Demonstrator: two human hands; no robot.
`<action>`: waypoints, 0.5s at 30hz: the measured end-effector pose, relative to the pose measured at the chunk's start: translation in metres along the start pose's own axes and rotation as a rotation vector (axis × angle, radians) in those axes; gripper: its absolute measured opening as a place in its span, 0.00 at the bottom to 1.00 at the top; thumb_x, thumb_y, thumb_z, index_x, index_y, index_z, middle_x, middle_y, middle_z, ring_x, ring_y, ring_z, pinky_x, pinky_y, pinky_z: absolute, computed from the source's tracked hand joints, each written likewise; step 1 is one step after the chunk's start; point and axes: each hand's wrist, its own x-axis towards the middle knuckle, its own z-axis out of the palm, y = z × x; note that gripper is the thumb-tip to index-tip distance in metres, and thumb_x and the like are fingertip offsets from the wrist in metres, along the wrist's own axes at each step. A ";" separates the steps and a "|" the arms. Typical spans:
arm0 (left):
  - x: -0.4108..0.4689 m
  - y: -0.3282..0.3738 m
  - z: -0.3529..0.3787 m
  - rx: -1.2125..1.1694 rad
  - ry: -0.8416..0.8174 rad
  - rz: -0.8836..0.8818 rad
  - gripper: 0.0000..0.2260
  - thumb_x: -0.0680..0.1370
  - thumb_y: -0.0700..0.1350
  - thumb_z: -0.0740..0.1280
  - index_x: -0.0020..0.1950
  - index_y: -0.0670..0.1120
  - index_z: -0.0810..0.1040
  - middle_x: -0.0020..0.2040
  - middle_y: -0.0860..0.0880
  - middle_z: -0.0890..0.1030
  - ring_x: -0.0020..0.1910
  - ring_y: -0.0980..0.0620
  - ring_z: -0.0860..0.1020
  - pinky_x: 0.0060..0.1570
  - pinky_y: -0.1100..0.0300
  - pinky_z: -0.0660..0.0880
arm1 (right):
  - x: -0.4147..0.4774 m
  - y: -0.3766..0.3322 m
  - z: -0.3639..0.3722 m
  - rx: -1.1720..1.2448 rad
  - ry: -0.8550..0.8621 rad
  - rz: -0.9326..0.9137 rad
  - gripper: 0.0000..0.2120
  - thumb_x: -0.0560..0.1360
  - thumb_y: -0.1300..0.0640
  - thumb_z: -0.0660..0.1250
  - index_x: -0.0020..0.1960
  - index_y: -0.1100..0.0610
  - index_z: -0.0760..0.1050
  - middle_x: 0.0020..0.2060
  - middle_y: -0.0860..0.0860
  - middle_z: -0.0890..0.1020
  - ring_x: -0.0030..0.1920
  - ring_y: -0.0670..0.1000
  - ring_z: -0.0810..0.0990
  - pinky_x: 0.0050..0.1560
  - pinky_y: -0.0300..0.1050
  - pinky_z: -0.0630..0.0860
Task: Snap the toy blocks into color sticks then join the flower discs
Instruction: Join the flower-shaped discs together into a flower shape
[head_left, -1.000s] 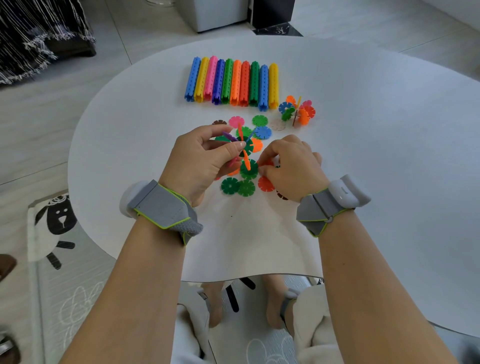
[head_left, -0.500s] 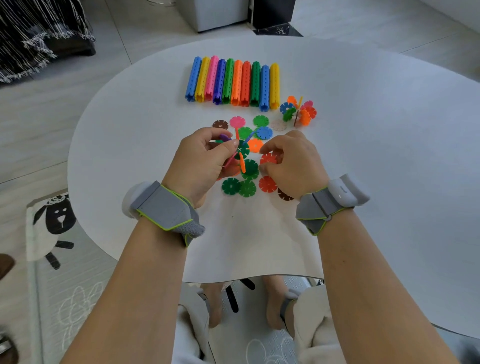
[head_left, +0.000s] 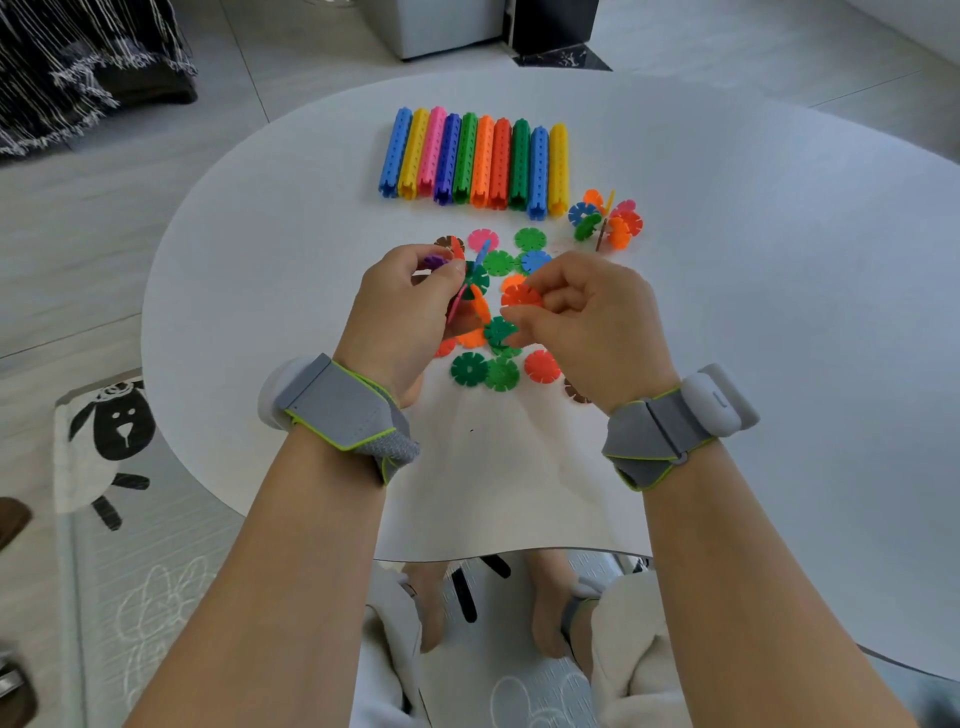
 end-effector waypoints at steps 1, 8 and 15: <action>-0.001 0.000 0.000 0.002 -0.002 0.001 0.04 0.79 0.41 0.62 0.47 0.49 0.75 0.41 0.45 0.79 0.31 0.54 0.79 0.49 0.49 0.78 | 0.000 0.000 0.001 0.032 0.010 0.000 0.07 0.71 0.63 0.72 0.41 0.53 0.77 0.33 0.49 0.84 0.34 0.43 0.84 0.32 0.35 0.78; -0.003 0.002 0.001 0.012 -0.004 0.028 0.05 0.79 0.42 0.63 0.48 0.51 0.77 0.37 0.49 0.80 0.30 0.55 0.79 0.52 0.39 0.76 | 0.001 0.003 0.008 0.027 -0.059 -0.027 0.08 0.77 0.64 0.63 0.49 0.53 0.79 0.38 0.51 0.84 0.38 0.45 0.84 0.45 0.45 0.82; -0.002 0.002 -0.001 -0.020 -0.019 0.008 0.08 0.80 0.42 0.61 0.55 0.42 0.77 0.44 0.41 0.80 0.35 0.50 0.79 0.41 0.55 0.81 | -0.002 0.002 0.011 0.046 -0.032 -0.045 0.01 0.78 0.62 0.64 0.47 0.59 0.73 0.34 0.51 0.83 0.31 0.47 0.83 0.37 0.47 0.82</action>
